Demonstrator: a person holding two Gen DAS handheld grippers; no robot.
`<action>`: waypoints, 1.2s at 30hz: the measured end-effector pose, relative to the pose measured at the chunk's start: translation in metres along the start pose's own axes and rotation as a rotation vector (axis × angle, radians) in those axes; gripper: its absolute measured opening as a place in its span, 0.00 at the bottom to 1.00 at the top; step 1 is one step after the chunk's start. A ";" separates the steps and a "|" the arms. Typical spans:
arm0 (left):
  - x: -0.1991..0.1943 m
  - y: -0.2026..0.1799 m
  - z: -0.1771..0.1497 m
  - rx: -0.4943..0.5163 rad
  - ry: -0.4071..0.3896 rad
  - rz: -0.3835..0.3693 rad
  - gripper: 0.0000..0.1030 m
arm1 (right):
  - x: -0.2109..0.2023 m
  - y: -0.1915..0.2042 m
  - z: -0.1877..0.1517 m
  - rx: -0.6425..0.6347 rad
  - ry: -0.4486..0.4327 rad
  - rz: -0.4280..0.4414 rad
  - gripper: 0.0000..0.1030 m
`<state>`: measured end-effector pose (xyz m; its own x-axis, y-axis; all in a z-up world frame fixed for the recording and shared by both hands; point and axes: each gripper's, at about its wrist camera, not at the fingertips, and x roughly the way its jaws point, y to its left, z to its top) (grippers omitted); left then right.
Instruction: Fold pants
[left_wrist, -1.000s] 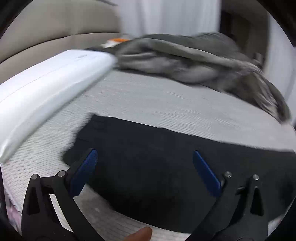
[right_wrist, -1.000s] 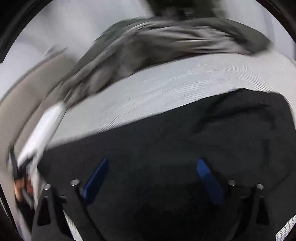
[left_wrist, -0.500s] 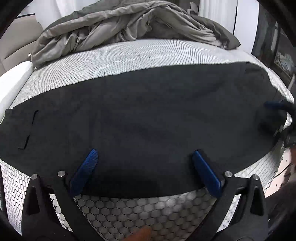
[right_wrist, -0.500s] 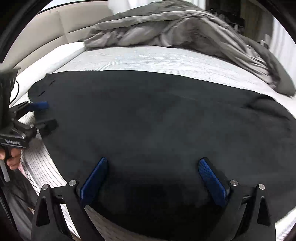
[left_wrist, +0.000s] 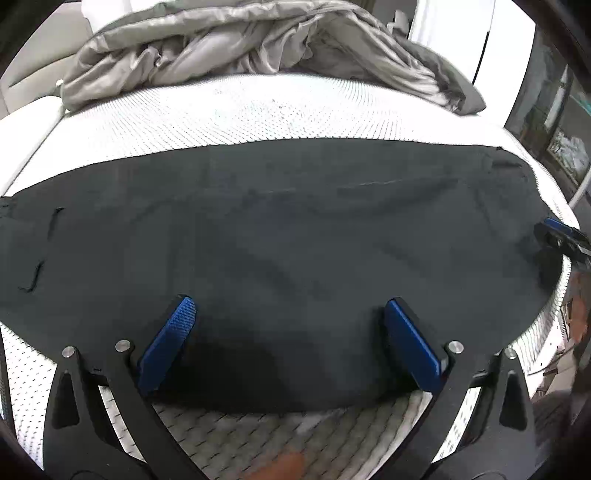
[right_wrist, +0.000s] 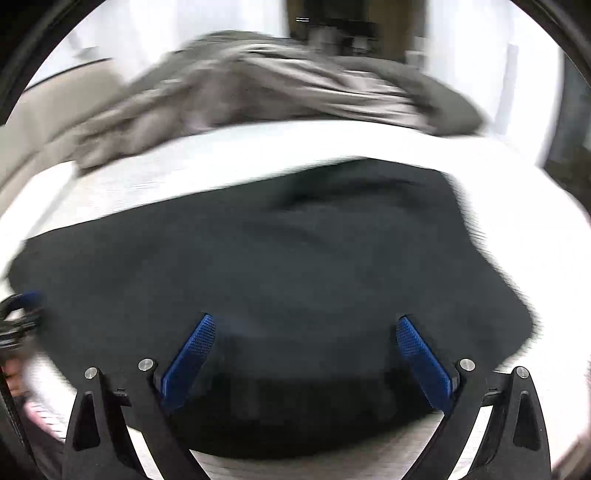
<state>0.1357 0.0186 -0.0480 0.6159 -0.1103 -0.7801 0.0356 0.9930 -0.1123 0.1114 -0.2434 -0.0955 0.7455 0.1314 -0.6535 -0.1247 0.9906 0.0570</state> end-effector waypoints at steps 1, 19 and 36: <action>0.004 -0.007 0.002 0.011 -0.001 0.010 0.99 | 0.009 0.024 0.003 -0.023 0.009 0.044 0.97; 0.004 0.023 0.004 -0.022 0.006 0.079 0.99 | 0.027 -0.015 -0.006 -0.054 0.081 -0.272 0.99; 0.000 -0.037 -0.008 0.105 0.035 -0.048 0.99 | 0.029 0.087 -0.030 -0.264 0.120 0.035 0.99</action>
<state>0.1281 -0.0186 -0.0481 0.5838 -0.1577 -0.7964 0.1483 0.9852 -0.0863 0.1023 -0.1545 -0.1317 0.6567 0.1446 -0.7401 -0.3272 0.9389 -0.1069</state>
